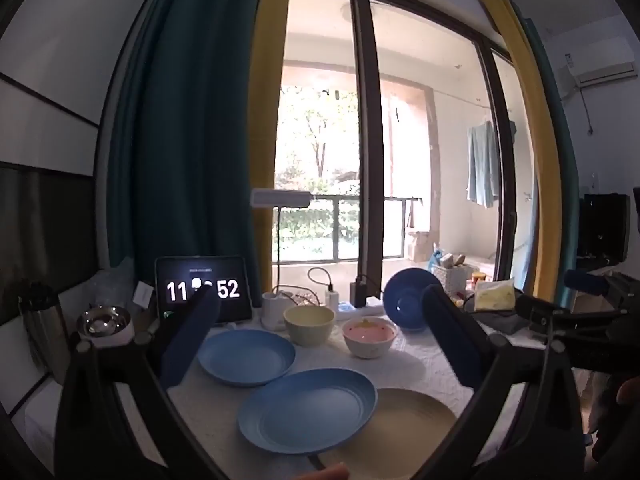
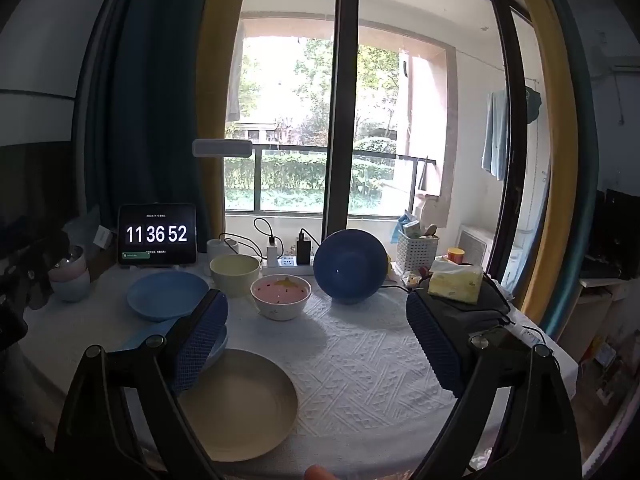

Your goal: Organize plates and bowls

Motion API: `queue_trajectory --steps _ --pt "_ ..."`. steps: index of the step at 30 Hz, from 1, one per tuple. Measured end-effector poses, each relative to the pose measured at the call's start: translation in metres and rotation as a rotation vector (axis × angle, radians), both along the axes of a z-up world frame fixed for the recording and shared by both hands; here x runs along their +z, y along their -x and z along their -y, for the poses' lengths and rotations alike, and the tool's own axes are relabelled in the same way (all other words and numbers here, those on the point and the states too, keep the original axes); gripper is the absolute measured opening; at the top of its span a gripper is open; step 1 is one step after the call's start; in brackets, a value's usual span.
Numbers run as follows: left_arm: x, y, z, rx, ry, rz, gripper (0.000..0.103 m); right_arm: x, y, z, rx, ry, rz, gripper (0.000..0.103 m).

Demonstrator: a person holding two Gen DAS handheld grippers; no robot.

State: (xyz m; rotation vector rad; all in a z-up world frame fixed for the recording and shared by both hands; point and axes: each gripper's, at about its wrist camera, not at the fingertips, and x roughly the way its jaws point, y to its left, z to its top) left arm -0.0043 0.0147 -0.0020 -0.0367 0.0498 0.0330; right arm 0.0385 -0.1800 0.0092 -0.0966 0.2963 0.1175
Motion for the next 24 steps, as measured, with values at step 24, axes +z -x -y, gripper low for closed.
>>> queue_trajectory --steps 24 --pt "-0.002 0.003 -0.002 -0.008 0.005 0.006 0.102 -0.003 0.0 -0.006 0.007 0.008 -0.006 0.093"
